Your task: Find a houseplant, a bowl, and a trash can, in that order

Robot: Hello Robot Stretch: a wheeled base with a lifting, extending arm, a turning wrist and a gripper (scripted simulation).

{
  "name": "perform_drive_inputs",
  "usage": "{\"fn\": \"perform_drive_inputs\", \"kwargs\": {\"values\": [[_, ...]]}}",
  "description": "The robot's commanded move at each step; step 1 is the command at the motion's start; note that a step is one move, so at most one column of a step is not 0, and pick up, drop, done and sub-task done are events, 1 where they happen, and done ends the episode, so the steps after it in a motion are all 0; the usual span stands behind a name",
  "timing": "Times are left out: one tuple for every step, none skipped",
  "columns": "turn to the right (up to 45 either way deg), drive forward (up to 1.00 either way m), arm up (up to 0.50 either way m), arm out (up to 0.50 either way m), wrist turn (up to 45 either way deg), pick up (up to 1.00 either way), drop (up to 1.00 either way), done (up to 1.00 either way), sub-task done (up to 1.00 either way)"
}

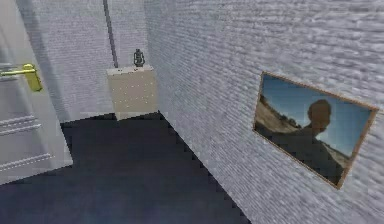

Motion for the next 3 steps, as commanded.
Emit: {"fn": "perform_drive_inputs", "kwargs": {"values": [[-21.0,0.00,0.00,0.00,0.0,0.00,0.00,0.00,0.00],[0.0,0.55,0.00,0.00,0.0,0.00,0.00,0.00,0.00],[-45.0,0.00,0.00,0.00,0.0,0.00,0.00,0.00,0.00]]}}
